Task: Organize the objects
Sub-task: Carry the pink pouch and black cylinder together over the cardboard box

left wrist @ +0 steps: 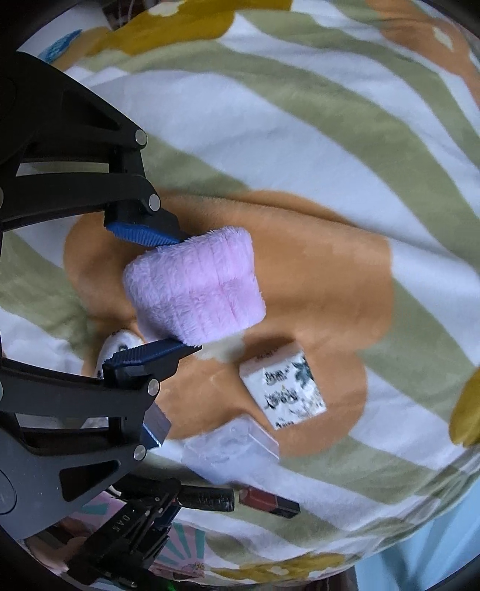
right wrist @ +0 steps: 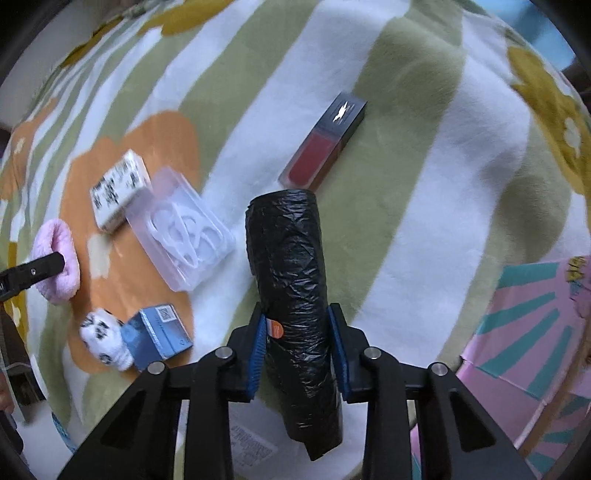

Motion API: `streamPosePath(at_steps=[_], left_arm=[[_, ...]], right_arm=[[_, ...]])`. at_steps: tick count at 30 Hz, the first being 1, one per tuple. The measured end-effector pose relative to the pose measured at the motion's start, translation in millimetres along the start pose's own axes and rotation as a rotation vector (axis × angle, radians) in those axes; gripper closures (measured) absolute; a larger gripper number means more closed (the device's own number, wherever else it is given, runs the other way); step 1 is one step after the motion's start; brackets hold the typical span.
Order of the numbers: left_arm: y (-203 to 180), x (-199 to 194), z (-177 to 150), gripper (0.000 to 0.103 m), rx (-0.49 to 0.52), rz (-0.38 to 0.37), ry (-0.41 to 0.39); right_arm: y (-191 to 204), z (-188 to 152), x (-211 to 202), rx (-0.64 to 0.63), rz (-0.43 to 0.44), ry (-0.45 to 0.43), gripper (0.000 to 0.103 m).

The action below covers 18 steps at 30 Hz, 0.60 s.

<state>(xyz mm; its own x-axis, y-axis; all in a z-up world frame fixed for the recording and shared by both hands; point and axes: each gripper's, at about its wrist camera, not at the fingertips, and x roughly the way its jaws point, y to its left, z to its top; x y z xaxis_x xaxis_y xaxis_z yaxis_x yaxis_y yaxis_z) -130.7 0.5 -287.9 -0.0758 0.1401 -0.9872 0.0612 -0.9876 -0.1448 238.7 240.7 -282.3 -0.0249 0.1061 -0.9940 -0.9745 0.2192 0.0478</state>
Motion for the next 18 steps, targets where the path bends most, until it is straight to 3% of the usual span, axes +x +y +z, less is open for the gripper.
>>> streamPosePath(at_steps=[9,11,14,18], left_arm=[[-2,-61,-1,0.061,0.06,-0.036,-0.11],[-8,-84,-3,0.061,0.09,-0.036,-0.147],[-12,-118,-5,0.061,0.143,-0.041,-0.2],[-6,-161,-16,0.061,0.223,-0.043,-0.258]], right_arm=[[-35,0,-100,0.048,0.056,-0.127,0.074],[-30,-15,-125,0.051,0.071,-0.146,0.074],[17,-39,-134,0.064,0.088,-0.176,0.074],[44,-50,-158,0.092,0.082,-0.202,0.074]])
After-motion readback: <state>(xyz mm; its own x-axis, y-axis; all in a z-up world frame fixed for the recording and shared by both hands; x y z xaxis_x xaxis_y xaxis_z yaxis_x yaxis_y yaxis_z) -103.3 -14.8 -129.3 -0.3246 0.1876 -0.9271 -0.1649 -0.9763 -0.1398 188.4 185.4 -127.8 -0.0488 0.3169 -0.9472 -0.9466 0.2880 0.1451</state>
